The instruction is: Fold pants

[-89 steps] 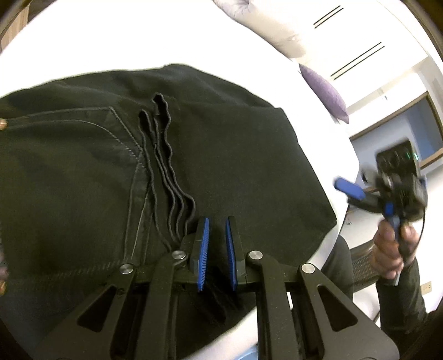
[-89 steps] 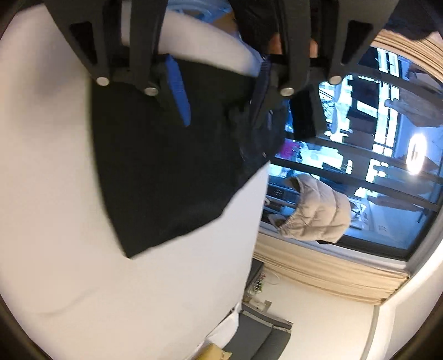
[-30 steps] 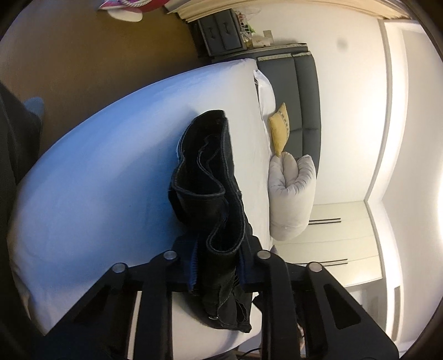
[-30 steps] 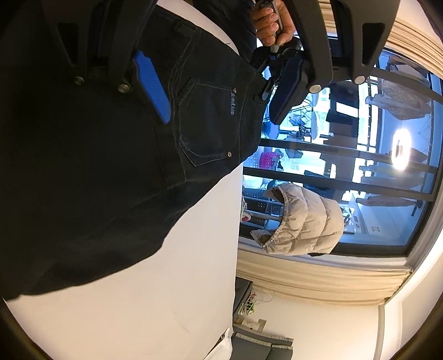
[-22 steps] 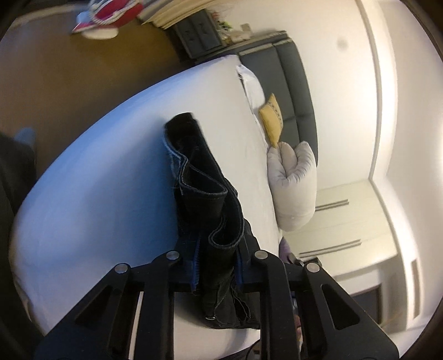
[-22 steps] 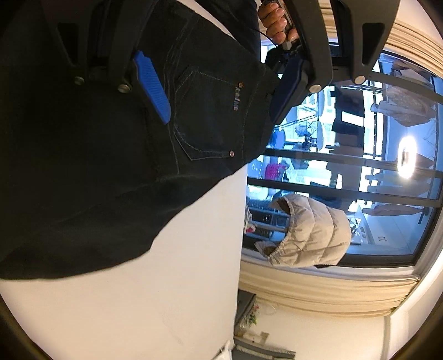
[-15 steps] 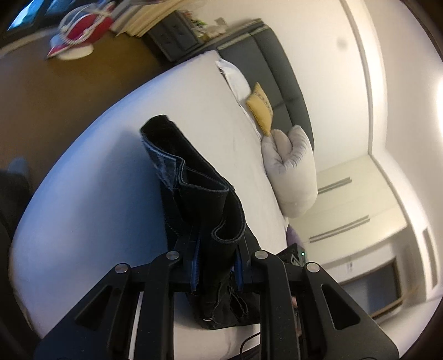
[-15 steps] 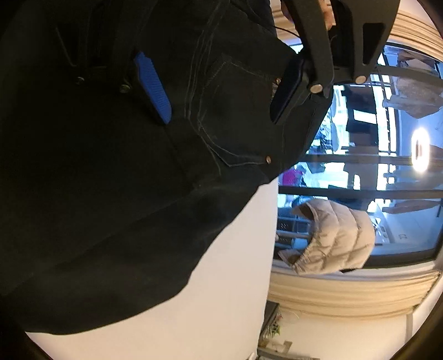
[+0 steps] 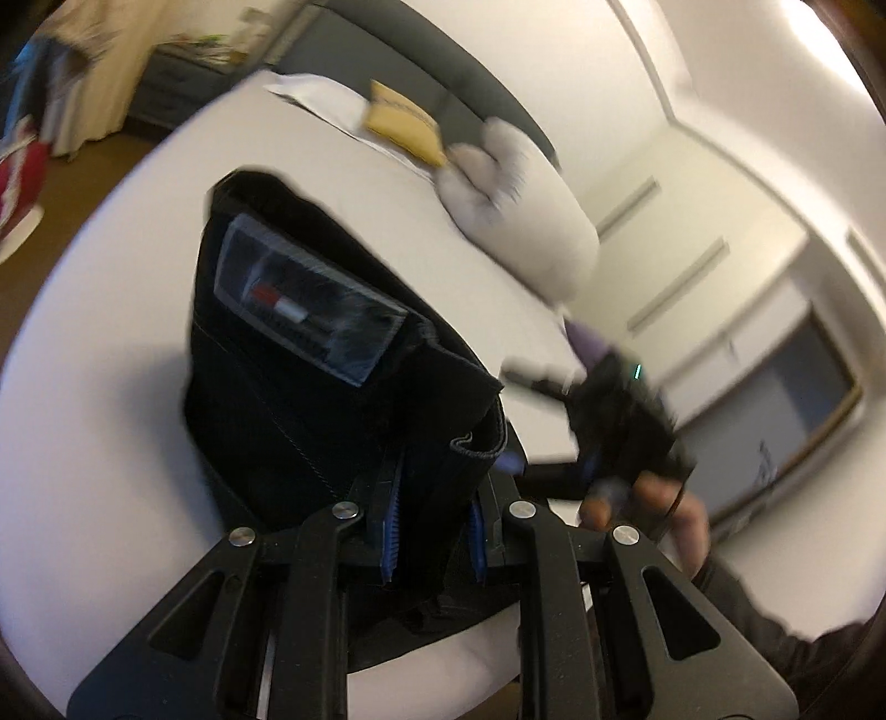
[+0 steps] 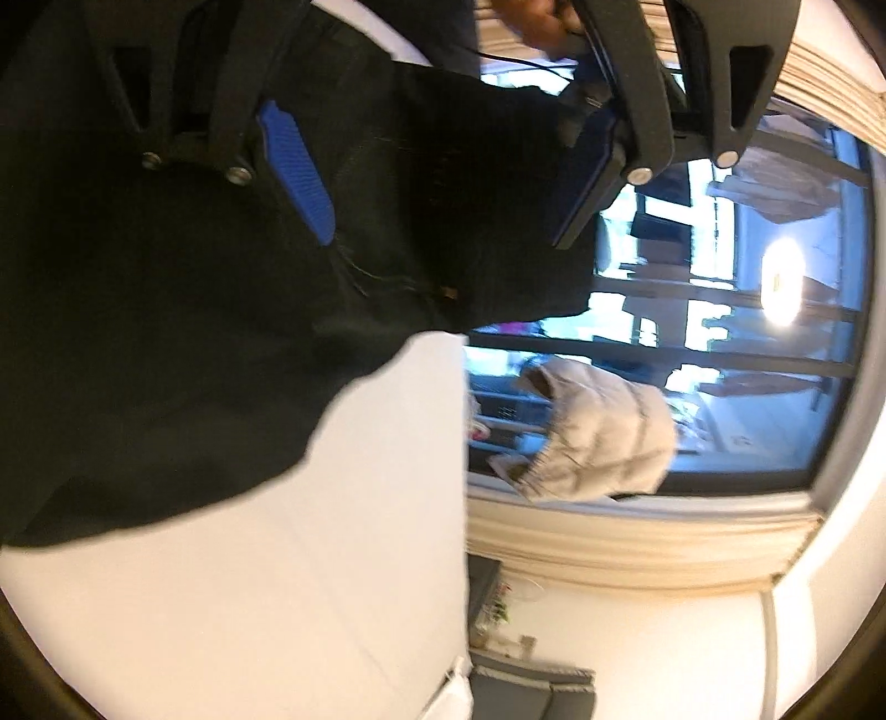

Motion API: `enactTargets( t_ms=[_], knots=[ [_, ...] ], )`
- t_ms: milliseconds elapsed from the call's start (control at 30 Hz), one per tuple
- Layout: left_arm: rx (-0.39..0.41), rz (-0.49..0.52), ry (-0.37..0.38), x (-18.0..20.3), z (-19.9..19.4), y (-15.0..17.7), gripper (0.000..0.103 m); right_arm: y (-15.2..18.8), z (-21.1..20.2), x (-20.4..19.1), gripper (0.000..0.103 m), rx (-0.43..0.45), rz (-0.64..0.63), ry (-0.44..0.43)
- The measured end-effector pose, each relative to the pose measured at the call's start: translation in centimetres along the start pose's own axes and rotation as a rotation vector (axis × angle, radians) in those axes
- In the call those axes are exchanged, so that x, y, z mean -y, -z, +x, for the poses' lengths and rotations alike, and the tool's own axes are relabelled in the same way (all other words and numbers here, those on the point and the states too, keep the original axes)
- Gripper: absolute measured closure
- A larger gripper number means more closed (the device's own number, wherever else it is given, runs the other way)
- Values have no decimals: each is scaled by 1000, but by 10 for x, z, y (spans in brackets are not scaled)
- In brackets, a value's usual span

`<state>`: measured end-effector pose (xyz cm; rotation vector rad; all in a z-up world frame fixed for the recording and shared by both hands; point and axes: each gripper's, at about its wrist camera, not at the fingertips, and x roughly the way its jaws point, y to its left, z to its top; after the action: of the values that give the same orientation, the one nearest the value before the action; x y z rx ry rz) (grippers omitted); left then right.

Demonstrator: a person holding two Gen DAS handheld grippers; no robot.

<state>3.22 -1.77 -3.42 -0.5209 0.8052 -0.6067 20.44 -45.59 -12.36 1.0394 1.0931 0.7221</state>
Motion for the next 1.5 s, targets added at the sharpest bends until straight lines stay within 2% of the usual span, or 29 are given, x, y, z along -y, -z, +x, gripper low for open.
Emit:
enactTargets(
  t_ms=[67,133,233,300,400,467,533,567,600,700,800,1167,1500],
  knots=[
    [-49,57,-3,18,25,9,86,-3,-9,-5,14,11,-7,-44],
    [-90,99,-9,29,42,17,86,-4,-10,-14,10,6,-35,-36],
    [-142,133,-15,42,65,29,86,0,-1,-25,10,-31,-119,80],
    [-163,160,-23,49,78,32,86,2,9,-28,12,-55,-150,110],
    [-175,194,-29,62,85,38,86,4,17,-21,28,-86,-176,187],
    [-181,213,-32,70,89,41,86,2,22,-10,34,-102,-148,219],
    [-189,225,-34,76,94,44,86,1,23,0,56,-101,-118,228],
    [-194,225,-33,77,98,43,86,1,21,2,64,-95,-120,223],
    [-199,225,-31,79,110,35,86,2,19,1,79,-85,-132,218],
    [-215,237,-25,77,115,31,86,4,16,-7,87,-55,-192,252],
    [-227,247,-5,82,124,27,86,6,2,-12,88,-19,-234,277],
    [-287,321,79,143,199,17,86,-8,-70,13,89,90,-189,294],
    [-366,364,118,187,271,12,86,-15,-117,43,89,126,-139,331]
  ],
)
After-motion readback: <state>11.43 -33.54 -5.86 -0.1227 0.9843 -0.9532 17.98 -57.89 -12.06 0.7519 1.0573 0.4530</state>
